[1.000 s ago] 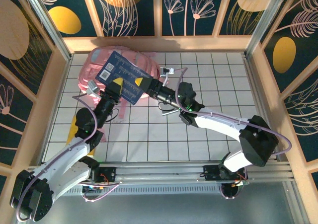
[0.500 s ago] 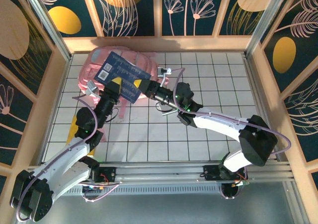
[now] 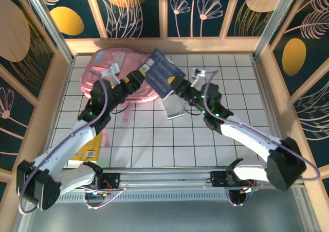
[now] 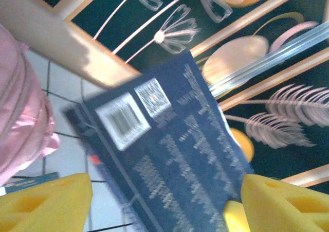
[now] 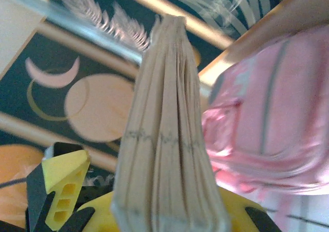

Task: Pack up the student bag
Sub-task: Open the student bag at the top-left of the table.

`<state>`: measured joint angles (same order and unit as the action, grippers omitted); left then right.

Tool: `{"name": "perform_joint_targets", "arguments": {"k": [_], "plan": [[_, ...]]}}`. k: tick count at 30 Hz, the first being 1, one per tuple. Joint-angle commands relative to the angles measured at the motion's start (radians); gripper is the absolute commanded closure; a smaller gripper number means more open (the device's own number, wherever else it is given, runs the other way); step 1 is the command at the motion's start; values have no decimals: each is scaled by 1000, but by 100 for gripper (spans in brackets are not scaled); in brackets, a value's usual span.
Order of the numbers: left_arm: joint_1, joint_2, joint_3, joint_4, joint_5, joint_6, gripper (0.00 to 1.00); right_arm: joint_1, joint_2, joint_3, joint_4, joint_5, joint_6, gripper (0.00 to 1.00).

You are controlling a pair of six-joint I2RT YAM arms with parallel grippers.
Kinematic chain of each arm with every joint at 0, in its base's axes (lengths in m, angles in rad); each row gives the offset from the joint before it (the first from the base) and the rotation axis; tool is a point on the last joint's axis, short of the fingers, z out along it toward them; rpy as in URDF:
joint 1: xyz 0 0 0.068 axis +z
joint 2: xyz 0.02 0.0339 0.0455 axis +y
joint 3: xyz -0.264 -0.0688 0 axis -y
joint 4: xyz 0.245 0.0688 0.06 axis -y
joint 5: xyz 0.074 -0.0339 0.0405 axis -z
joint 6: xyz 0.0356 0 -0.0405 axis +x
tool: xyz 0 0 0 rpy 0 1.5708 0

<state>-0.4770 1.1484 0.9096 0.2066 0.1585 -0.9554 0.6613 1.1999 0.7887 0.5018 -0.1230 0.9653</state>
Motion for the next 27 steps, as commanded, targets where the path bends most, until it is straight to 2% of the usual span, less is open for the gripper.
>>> {"name": "perform_joint_targets", "arguments": {"k": [1,7,10,16,22,27], "plan": [[49,125,138,-262,50,237,24,-48,-99,-33,-165,57,-103,100],[160,436,421,-421,118,440,27,-143,-208,-61,-300,13,-209,100],[231,597,537,-433,293,462,29,-185,-238,-56,-352,-23,-253,100],[251,846,776,-604,246,612,32,-241,-268,-55,-417,-93,-296,100],[258,943,879,-620,280,625,36,-284,-289,-71,-442,-146,-307,100],[258,971,884,-603,315,608,42,-313,-293,-76,-444,-173,-305,100]]}}
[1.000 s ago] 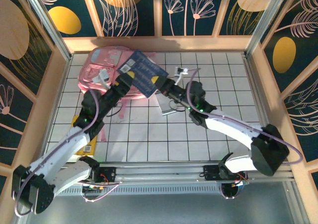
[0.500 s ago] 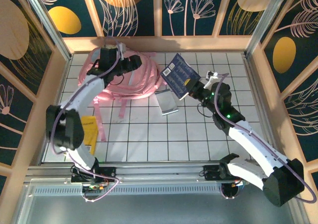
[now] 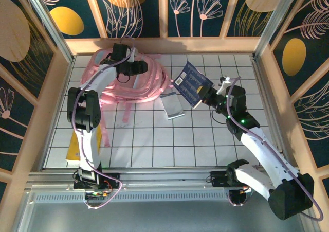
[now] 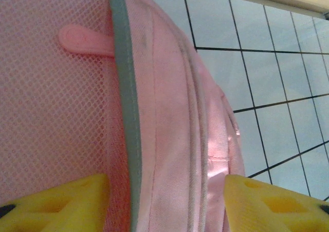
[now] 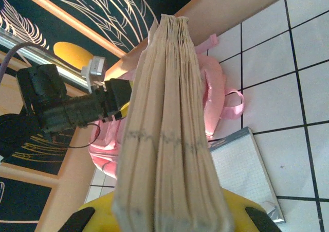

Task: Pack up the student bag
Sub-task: Open the student bag at the top-left of the table.

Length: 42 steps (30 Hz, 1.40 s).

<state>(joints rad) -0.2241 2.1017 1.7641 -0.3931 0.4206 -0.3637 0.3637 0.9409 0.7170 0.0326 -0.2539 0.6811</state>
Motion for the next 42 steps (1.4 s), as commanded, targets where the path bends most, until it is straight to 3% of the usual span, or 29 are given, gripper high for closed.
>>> {"name": "perform_joint_targets", "arguments": {"k": [1,9,15,20,22,25,26,35,42], "plan": [[5,18,18,11,71,11,43,-19,-34,-4,28,-47,-20,100],[5,36,-70,111,178,-50,64,-38,-14,-4,41,-81,-1,100],[5,72,-56,72,108,-38,58,-40,-8,-7,54,-99,19,100],[4,78,-41,43,26,-24,60,-40,-7,-20,73,-107,36,100],[1,84,-28,31,-13,-23,68,-40,-3,-27,84,-114,42,100],[-8,66,-17,22,-67,-25,95,-40,2,-23,85,-114,41,100],[-10,51,-15,22,-82,-28,100,-39,1,-21,82,-113,39,100],[-11,-136,145,-122,-133,1,100,-30,35,89,-15,-78,-34,100],[0,-271,177,-162,-155,16,100,-35,47,146,-4,-143,-45,100]]}}
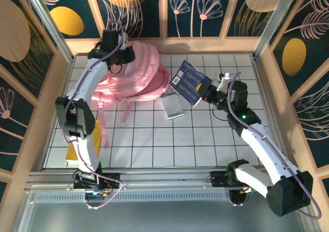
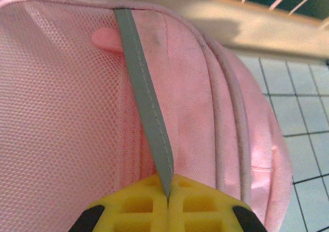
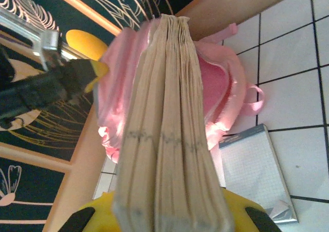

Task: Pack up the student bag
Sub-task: Open the student bag at the top-left of the table, then place the book in the student bag.

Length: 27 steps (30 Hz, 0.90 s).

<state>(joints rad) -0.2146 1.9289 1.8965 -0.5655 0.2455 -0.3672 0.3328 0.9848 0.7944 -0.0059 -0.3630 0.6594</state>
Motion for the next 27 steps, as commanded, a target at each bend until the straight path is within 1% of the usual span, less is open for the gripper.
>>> {"name": "perform_joint_targets", "arguments": {"k": [1,4,7,9,11,15,19,21,25,27], "plan": [[-7,-108,40,15,43,24,100,-5,12,78,28,-39,-24,100],[-4,-138,15,22,102,40,100,-10,35,112,0,-63,-21,100],[0,-186,-44,61,199,60,100,-22,56,147,-33,-121,-12,100],[0,-248,-114,119,275,64,100,-37,71,160,-52,-160,-3,100],[1,-294,-174,153,313,59,100,-57,89,162,-47,-222,19,100],[14,-380,-282,234,380,51,100,-80,144,190,-84,-301,38,100],[53,-445,-371,329,467,-8,100,-84,187,192,-92,-374,58,100],[64,-460,-390,372,510,-43,100,-82,207,183,-78,-405,76,100],[66,-473,-397,383,549,-45,100,-63,263,162,17,-475,166,100],[66,-485,-406,392,562,-46,100,-41,291,171,43,-467,187,100]]}}
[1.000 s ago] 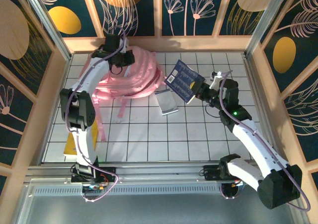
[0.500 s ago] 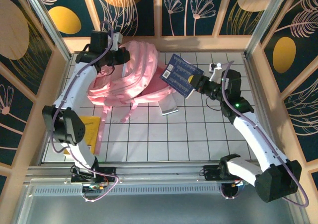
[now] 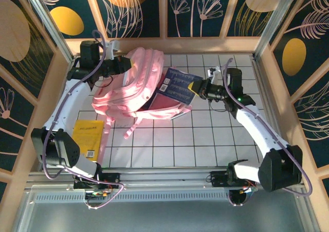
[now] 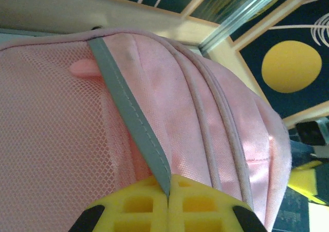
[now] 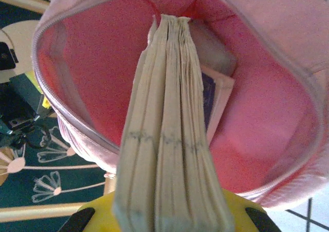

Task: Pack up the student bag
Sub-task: Place the book in the student bag.

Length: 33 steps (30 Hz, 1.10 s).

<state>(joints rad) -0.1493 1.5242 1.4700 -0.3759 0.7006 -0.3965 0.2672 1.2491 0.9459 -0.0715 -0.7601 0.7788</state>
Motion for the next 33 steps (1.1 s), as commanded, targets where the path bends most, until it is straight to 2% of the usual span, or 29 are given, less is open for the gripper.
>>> {"name": "perform_joint_targets", "arguments": {"k": [1,12,17,22,28,33], "plan": [[1,-87,13,208,110,-17,100,39,42,26,125,-66,74,100],[1,-119,-26,250,145,-37,100,201,356,237,212,-14,83,100],[1,-113,-34,271,150,-55,100,252,586,397,248,-47,89,100],[1,-100,-33,299,164,-76,100,327,783,566,245,-8,97,98],[1,-84,-40,336,178,-106,100,425,978,812,230,96,136,84],[1,-79,-44,347,178,-117,100,476,1098,952,133,241,155,84]]}}
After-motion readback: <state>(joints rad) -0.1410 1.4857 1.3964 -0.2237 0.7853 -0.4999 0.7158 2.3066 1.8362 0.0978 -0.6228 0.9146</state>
